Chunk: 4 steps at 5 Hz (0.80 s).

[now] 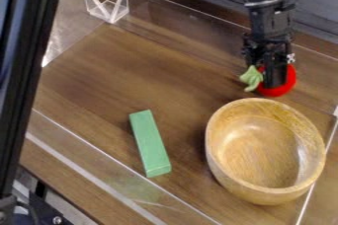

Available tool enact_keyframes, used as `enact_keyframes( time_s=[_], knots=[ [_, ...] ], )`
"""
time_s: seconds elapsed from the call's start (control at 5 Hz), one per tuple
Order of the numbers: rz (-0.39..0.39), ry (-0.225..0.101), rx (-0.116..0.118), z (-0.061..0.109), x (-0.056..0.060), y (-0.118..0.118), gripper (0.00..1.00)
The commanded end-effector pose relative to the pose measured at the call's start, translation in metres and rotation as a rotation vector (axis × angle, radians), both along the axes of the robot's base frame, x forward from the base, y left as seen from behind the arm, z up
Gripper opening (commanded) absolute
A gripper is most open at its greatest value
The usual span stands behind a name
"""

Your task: Move the red object to the right side of the table

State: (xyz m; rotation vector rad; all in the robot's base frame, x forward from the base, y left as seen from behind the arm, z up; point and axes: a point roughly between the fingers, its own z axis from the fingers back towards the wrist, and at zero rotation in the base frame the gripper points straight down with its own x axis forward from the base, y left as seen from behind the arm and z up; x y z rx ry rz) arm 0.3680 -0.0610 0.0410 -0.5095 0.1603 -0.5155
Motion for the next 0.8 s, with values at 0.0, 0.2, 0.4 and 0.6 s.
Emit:
enact_keyframes(
  time_s=[0.0,0.2,0.4,0.6],
  knots=[
    [0.013,-0.071,0.003,0.029,0.004,0.001,1.0],
    [0.018,-0.082,0.014,0.039,0.002,0.0,1.0],
    [0.046,-0.097,0.027,0.056,0.001,0.001,1.0],
    [0.075,-0.11,0.032,0.072,0.0,0.003,1.0]
  ],
)
